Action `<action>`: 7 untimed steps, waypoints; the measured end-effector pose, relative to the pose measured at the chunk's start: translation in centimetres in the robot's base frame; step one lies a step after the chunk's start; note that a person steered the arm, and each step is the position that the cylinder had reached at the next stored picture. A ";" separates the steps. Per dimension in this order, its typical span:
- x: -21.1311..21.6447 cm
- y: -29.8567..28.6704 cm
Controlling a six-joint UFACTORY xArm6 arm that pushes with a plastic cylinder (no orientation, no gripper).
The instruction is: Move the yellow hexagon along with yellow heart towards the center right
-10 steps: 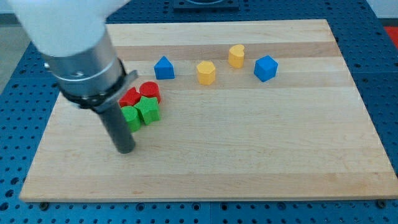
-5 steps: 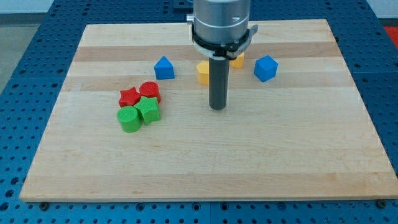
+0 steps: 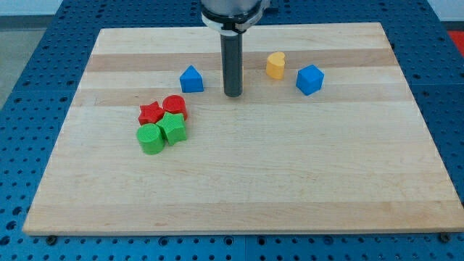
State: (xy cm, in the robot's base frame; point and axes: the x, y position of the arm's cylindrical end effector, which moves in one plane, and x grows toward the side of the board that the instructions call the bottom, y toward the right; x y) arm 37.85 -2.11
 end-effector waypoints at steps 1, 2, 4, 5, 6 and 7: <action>0.0 -1.0; -0.1 -2.3; -4.0 -2.3; -4.2 -0.6; -4.8 1.9; -5.6 4.3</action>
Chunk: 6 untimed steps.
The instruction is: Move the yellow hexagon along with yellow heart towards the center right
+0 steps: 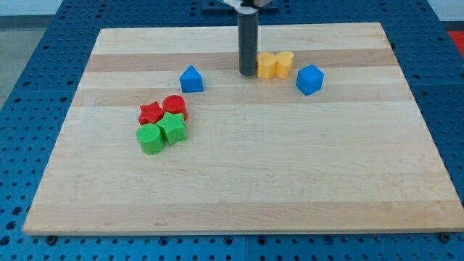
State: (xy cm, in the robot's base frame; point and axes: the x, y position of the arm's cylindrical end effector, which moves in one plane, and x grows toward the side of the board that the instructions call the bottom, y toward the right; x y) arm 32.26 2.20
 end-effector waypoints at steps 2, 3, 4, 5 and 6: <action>-3.2 1.2; -4.5 2.2; -4.5 3.6; -3.8 4.2; -3.8 4.3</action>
